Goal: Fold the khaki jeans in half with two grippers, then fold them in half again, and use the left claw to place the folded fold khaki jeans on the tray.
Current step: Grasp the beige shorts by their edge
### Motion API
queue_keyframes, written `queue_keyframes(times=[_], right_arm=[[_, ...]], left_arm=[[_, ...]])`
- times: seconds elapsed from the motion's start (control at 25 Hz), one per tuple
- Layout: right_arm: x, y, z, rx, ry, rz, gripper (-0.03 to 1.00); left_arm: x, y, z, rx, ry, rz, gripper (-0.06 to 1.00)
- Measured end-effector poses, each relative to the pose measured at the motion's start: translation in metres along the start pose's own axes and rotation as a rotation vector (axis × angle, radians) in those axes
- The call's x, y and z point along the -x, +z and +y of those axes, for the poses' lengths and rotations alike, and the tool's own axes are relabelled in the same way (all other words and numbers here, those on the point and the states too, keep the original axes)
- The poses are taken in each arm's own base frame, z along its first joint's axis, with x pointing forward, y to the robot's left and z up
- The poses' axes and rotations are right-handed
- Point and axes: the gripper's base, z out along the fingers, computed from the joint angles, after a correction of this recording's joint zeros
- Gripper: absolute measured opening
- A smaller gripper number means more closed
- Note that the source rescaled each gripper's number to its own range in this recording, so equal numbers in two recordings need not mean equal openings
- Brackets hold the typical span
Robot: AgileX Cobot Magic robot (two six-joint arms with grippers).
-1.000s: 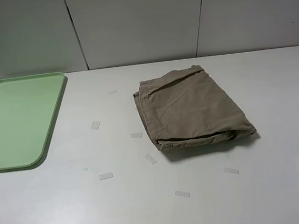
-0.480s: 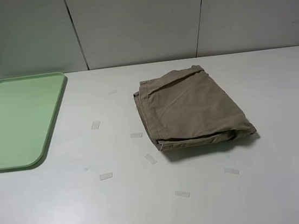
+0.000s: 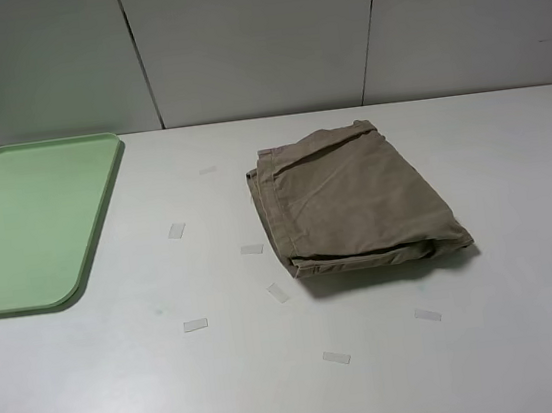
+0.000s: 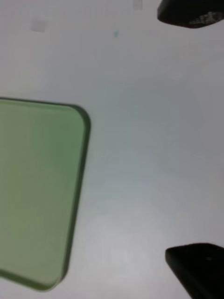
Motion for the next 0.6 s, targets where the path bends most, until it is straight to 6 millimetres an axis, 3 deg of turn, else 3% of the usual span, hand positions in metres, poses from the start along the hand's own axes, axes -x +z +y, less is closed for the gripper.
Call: queue_keyframes(times=[0.16, 0.36, 0.6], right_arm=[[0.0, 0.0, 0.0, 0.0, 0.0, 0.0, 1.0], [0.0, 0.0, 0.0, 0.0, 0.0, 0.0, 1.0], [0.0, 0.0, 0.0, 0.0, 0.0, 0.0, 1.0]], left_arm=[[0.045, 0.019, -0.008, 0.002, 0.009, 0.137, 0.9], [0.09, 0.057, -0.023, -0.065, 0.026, 0.236, 0.9], [0.122, 0.11, -0.06, -0.158, 0.098, 0.259, 0.9]])
